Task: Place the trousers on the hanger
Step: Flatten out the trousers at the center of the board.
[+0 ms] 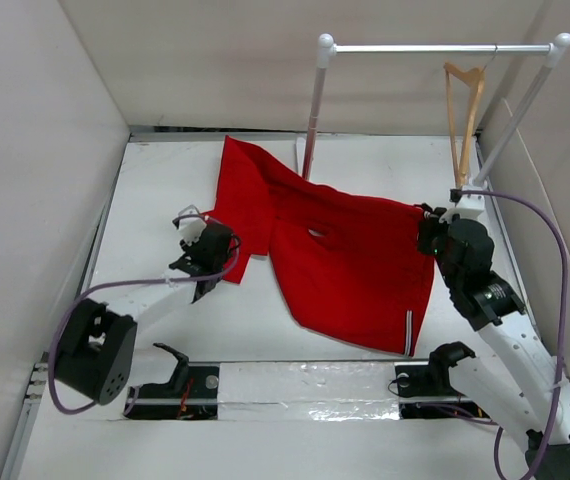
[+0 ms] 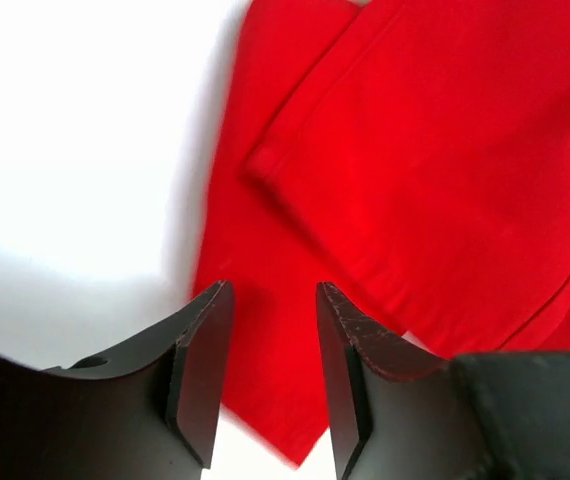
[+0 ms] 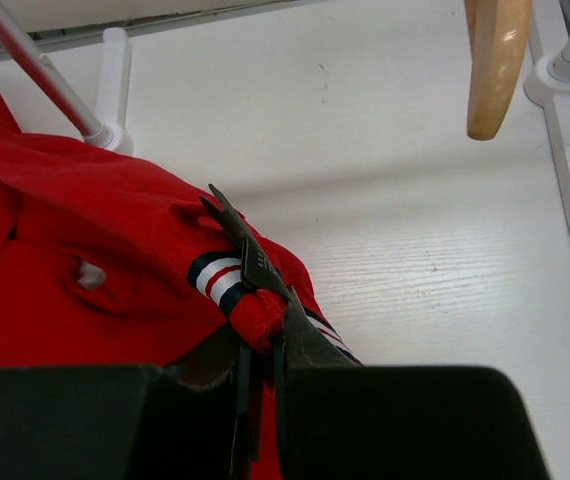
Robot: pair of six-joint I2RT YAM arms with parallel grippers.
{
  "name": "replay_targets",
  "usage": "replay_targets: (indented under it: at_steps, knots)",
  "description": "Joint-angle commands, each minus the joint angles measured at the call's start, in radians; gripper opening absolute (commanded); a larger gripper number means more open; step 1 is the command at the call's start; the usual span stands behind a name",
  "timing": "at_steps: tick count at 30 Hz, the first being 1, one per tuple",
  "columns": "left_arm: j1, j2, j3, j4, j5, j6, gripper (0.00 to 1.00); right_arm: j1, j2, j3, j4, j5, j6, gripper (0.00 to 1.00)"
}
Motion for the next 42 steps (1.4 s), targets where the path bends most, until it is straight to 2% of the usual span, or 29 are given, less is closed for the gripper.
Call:
replay_targets:
  at_steps: [1, 6, 11, 15, 20, 24, 29, 32, 38, 41, 42]
  knots:
    - [0.023, 0.109, 0.119, 0.077, 0.012, 0.030, 0.35, -0.007, -0.020, 0.001, 0.111, -0.012, -0.011, 0.00]
    - [0.034, 0.272, 0.201, 0.088, 0.025, 0.034, 0.34, -0.007, -0.039, -0.005, 0.108, -0.028, -0.016, 0.00]
    - [0.043, 0.323, 0.251, 0.073, 0.029, 0.033, 0.33, -0.007, -0.029, -0.006, 0.113, -0.043, -0.019, 0.00]
    - [0.043, 0.297, 0.213, 0.071, 0.028, 0.015, 0.31, -0.007, -0.029, -0.006, 0.116, -0.039, -0.020, 0.00]
    - [0.043, 0.261, 0.159, 0.083, 0.032, 0.001, 0.40, -0.007, -0.019, -0.008, 0.125, -0.042, -0.020, 0.00]
    - [0.043, 0.263, 0.130, 0.091, 0.028, -0.004, 0.41, -0.007, -0.014, -0.009, 0.133, -0.045, -0.013, 0.00]
    - [0.043, 0.298, 0.172, 0.085, 0.029, -0.001, 0.41, -0.007, -0.011, -0.014, 0.136, -0.052, -0.011, 0.00]
    - [0.043, 0.317, 0.201, 0.092, 0.029, -0.001, 0.38, -0.007, -0.019, -0.019, 0.134, -0.051, -0.011, 0.00]
    - [0.043, 0.349, 0.270, 0.111, 0.009, 0.008, 0.27, -0.007, -0.026, -0.025, 0.134, -0.043, -0.014, 0.00]
    - [0.078, 0.355, 0.288, 0.114, 0.005, 0.011, 0.17, -0.007, -0.026, -0.026, 0.134, -0.037, -0.013, 0.00]
    - [0.089, 0.349, 0.291, 0.114, 0.006, 0.013, 0.03, -0.007, -0.025, -0.026, 0.136, -0.034, -0.011, 0.00]
